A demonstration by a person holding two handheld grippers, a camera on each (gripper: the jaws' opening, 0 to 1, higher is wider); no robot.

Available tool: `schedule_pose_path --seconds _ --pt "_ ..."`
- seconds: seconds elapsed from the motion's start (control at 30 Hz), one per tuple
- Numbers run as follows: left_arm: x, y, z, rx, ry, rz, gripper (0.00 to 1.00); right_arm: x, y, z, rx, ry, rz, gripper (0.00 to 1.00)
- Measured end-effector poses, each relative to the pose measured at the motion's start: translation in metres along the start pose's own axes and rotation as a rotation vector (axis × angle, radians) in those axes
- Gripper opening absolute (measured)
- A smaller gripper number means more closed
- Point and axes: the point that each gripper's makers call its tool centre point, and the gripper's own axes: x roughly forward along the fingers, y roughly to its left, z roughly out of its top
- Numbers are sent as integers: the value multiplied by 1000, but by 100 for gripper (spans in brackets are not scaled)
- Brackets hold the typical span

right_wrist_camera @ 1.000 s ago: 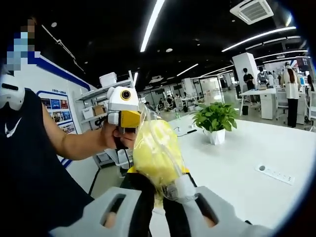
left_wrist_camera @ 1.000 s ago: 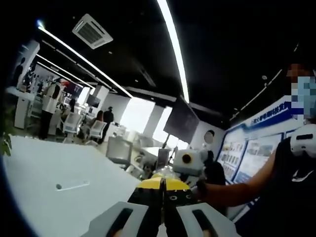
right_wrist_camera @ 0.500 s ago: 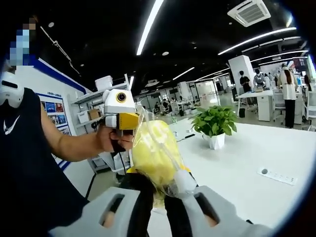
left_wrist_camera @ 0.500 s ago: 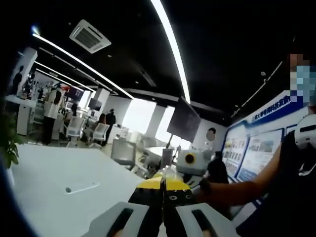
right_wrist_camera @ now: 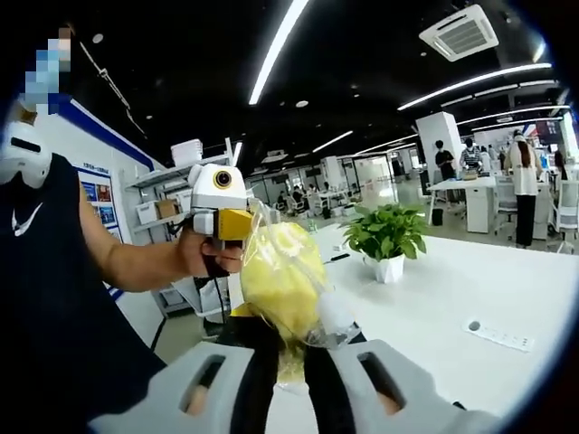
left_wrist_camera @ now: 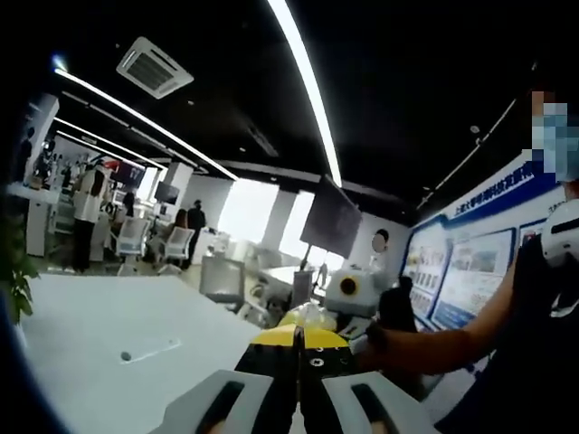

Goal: Compare the silicone blocks by pressing each to a similar depth, holding the contact briefly, and releasing to observe deformation and rebound differences across the visible hardness samples.

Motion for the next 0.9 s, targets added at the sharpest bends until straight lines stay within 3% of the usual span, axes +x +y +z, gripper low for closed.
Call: schedule_pose_path --seconds 0.1,0.4,0.67,0.7,0.77,0.9 --pt "10 6 -3 -34 -53 35 0 -6 -9 0 -24 14 3 7" --pt "36 2 -7 -32 -36 58 0 -25 -23 -3 -49 14 22 8" --pt "32 2 -7 -28 -29 31 0 -20 -20 -3 -14 36 22 1" --pt "31 1 -7 -28 -29 25 0 -19 -24 -1 -75 8 -11 1" --pt "28 0 -6 -25 -26 20 0 -16 -21 -3 -15 -1 -1 2" --pt "24 -3 0 -32 -40 20 0 -14 -17 2 -46 -29 -27 3"
